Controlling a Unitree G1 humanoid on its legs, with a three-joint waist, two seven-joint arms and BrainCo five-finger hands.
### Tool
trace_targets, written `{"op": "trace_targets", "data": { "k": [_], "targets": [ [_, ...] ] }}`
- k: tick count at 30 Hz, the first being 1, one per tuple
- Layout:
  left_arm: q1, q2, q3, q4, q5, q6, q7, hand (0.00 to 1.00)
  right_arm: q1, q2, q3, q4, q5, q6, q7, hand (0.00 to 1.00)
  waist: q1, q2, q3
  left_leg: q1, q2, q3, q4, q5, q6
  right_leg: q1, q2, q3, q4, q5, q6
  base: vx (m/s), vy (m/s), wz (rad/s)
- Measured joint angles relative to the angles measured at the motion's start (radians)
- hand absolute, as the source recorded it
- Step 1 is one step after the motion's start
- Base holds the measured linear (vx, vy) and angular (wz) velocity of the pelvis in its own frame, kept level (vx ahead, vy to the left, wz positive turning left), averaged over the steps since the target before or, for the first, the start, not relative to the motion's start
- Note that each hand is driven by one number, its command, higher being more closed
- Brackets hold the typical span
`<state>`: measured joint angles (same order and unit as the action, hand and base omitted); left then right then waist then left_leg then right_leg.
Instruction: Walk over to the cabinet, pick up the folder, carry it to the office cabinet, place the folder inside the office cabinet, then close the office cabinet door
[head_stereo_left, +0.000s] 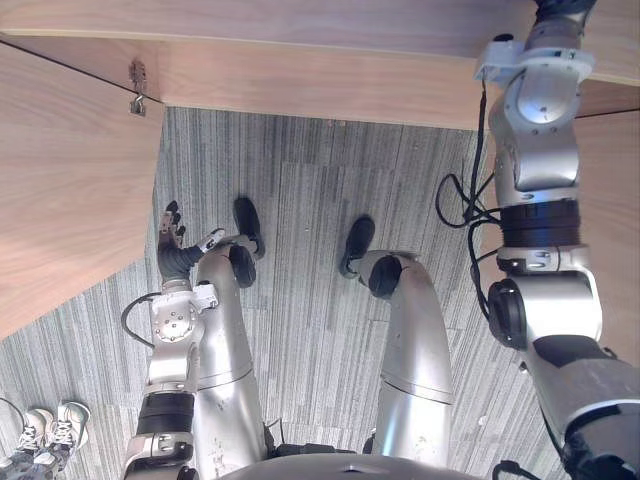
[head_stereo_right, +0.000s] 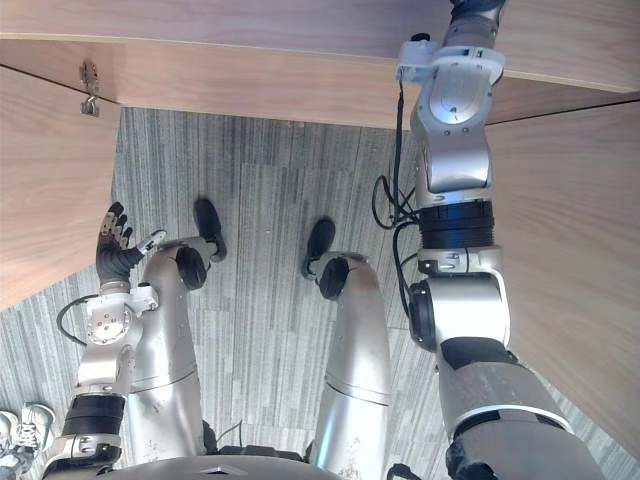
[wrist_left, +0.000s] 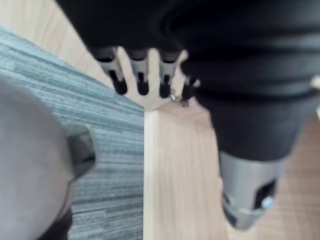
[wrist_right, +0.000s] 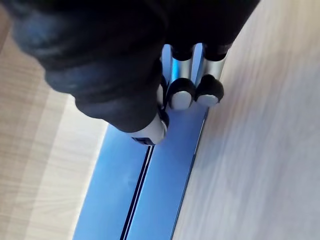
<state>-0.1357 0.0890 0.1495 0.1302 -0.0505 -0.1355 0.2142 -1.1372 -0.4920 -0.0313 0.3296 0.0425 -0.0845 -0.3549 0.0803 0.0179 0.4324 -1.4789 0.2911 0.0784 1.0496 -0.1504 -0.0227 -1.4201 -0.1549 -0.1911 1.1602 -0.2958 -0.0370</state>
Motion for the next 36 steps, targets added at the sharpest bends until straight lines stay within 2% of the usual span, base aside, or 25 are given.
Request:
{"op": "trace_targets", "data": {
  "k": [4,8,10,16,23,27,32,36],
  "targets": [
    [-0.01,0.018,-0.001,0.012,-0.009,-0.006,0.002,0.0,-0.037,-0.033,0.025,0.028,0.001,0.001,-0.001,1.0,0.001,0.0,0.0,-0.012,-0.006,0.0,-0.013,0.02,0.007,-0.011,-0.009,-0.009,0.0,-0.002,-0.002,0.01,0.006,0.09],
    [-0.016,0.029,-0.002,0.027,-0.012,-0.008,0.002,0.0,-0.043,-0.038,0.031,0.045,0.003,0.001,-0.001,1.0,-0.009,0.0,0.0,-0.012,-0.019,-0.002,-0.04,0.038,0.005,-0.011,-0.019,-0.016,-0.009,-0.002,-0.002,0.0,0.004,0.14],
    [-0.03,0.031,0.004,0.054,-0.015,-0.007,0.002,0.0,-0.057,-0.075,0.054,0.057,0.015,0.001,-0.003,1.0,-0.016,0.0,0.0,-0.006,-0.035,0.0,-0.095,0.064,0.0,-0.009,-0.032,-0.031,-0.037,0.006,-0.006,-0.03,-0.007,0.23],
    [-0.03,0.034,0.005,0.078,-0.021,-0.007,0.004,0.0,-0.101,-0.081,0.071,0.122,0.051,0.001,-0.003,1.0,-0.022,0.0,0.0,0.01,-0.037,0.005,-0.148,0.1,0.0,-0.003,-0.035,-0.045,-0.056,0.015,-0.009,-0.04,-0.025,0.1],
    [-0.03,0.034,0.005,0.081,-0.026,-0.005,0.002,0.0,-0.102,-0.103,0.108,0.126,0.066,0.004,0.005,1.0,-0.022,0.0,0.0,0.015,-0.027,0.004,-0.135,0.103,-0.005,0.007,-0.031,-0.049,-0.057,0.019,-0.015,-0.04,-0.011,-0.04],
    [-0.037,0.033,0.004,0.082,-0.025,-0.003,0.002,0.0,-0.079,-0.111,0.107,0.116,0.009,0.005,0.01,1.0,-0.022,0.0,0.0,0.02,-0.015,-0.001,-0.104,0.088,0.004,0.03,-0.023,-0.051,-0.056,0.02,-0.016,-0.03,0.012,-0.09],
    [-0.044,0.03,-0.024,0.102,-0.023,0.007,-0.003,0.0,0.051,-0.129,0.111,-0.027,-0.011,-0.001,0.049,1.0,-0.025,-0.003,-0.002,0.062,-0.006,0.008,-0.093,0.068,0.003,0.074,-0.016,-0.044,-0.067,0.022,-0.01,-0.03,0.02,-0.07],
    [-0.044,0.03,-0.024,0.126,-0.005,0.014,-0.004,0.0,0.227,-0.132,0.148,-0.182,-0.052,-0.013,0.071,1.0,-0.03,-0.022,-0.012,0.123,0.002,0.031,-0.124,0.059,0.005,0.123,-0.012,-0.038,-0.101,0.027,-0.004,-0.03,0.008,-0.07]
  ]
}}
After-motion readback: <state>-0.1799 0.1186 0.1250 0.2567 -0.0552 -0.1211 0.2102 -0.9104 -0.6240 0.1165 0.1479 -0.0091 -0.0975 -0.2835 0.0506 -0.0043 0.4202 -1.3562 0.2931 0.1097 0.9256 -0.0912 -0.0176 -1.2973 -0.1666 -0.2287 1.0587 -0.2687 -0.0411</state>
